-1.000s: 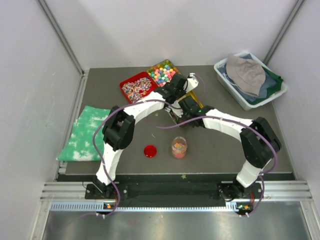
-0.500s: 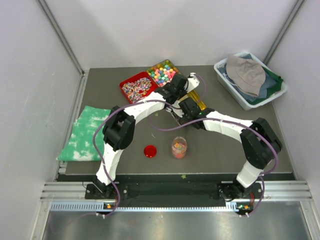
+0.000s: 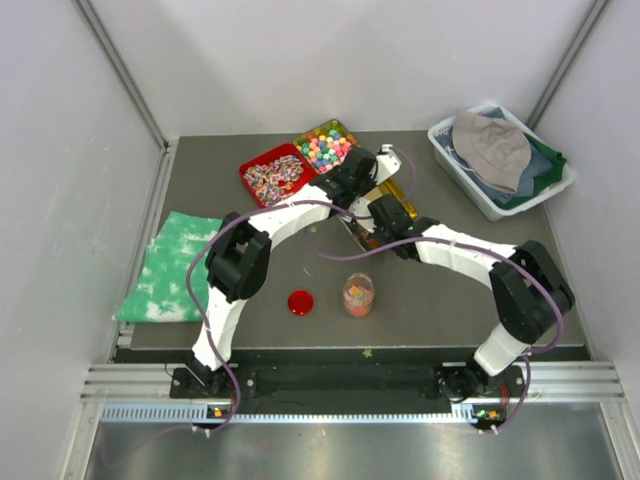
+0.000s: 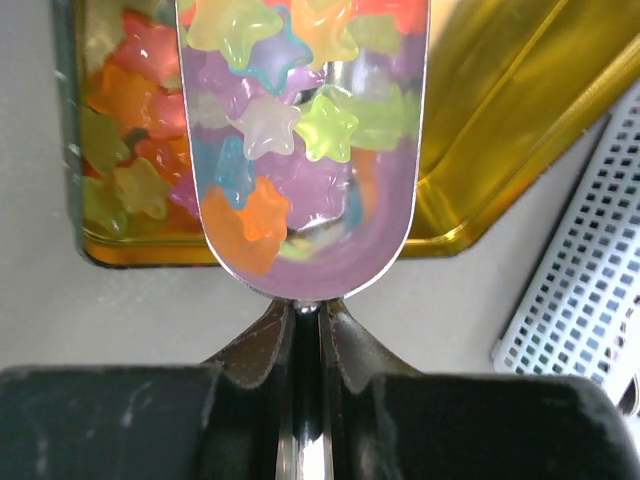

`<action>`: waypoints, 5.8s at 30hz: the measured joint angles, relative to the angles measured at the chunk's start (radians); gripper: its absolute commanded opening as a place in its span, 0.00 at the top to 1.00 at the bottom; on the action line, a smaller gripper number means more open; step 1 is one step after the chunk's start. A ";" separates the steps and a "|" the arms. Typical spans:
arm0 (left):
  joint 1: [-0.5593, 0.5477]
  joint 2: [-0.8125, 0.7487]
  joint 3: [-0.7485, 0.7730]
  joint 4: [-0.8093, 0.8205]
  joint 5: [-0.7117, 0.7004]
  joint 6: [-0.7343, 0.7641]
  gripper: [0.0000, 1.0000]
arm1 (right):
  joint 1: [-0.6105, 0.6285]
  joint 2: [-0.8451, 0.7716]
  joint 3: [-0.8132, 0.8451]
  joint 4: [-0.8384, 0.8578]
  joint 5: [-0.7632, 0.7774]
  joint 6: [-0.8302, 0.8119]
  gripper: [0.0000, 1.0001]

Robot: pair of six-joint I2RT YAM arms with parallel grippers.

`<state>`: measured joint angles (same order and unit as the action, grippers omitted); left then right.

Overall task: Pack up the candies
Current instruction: Scoop the fake candies from the storage box.

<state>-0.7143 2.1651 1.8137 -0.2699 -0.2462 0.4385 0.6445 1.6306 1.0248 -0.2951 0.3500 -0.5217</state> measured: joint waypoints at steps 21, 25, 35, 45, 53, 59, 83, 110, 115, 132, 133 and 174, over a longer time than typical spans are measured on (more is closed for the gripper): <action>0.017 0.069 0.063 -0.051 0.051 -0.053 1.00 | -0.015 -0.071 -0.056 0.069 0.008 -0.009 1.00; 0.021 0.076 0.072 -0.053 0.067 -0.062 1.00 | -0.014 -0.076 -0.056 0.065 -0.010 -0.014 1.00; 0.044 0.101 0.080 -0.051 0.106 -0.097 1.00 | -0.007 -0.077 -0.056 0.045 -0.023 -0.035 1.00; 0.065 0.103 0.046 -0.022 0.170 -0.154 0.99 | 0.003 -0.089 -0.056 0.032 -0.022 -0.054 1.00; 0.072 0.103 0.004 0.010 0.209 -0.198 0.98 | 0.004 -0.090 -0.056 0.016 -0.013 -0.063 1.00; 0.072 0.103 -0.017 0.029 0.245 -0.223 0.98 | 0.008 -0.084 -0.054 0.010 -0.007 -0.082 1.00; 0.108 0.103 -0.039 0.037 0.319 -0.257 0.05 | 0.008 -0.051 -0.020 -0.088 0.039 -0.106 1.00; 0.366 0.075 0.055 -0.010 0.440 -0.403 0.01 | 0.016 -0.150 0.024 -0.126 -0.005 -0.106 1.00; 0.427 0.016 0.036 -0.018 0.441 -0.419 0.01 | 0.016 -0.168 0.022 -0.133 -0.021 -0.095 1.00; 0.412 -0.099 -0.082 -0.033 0.541 -0.428 0.01 | -0.071 -0.322 -0.030 -0.238 -0.334 0.049 1.00; 0.413 -0.105 -0.088 -0.037 0.545 -0.429 0.01 | -0.073 -0.327 -0.030 -0.247 -0.356 0.053 1.00; 0.480 -0.363 -0.264 -0.264 0.489 -0.274 0.01 | 0.044 -0.583 0.067 -0.830 -0.343 -0.272 1.00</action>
<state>-0.2348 1.8019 1.5494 -0.5339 0.2428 0.1650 0.6888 1.0477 1.0916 -1.1255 0.0071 -0.7937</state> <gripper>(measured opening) 0.990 0.082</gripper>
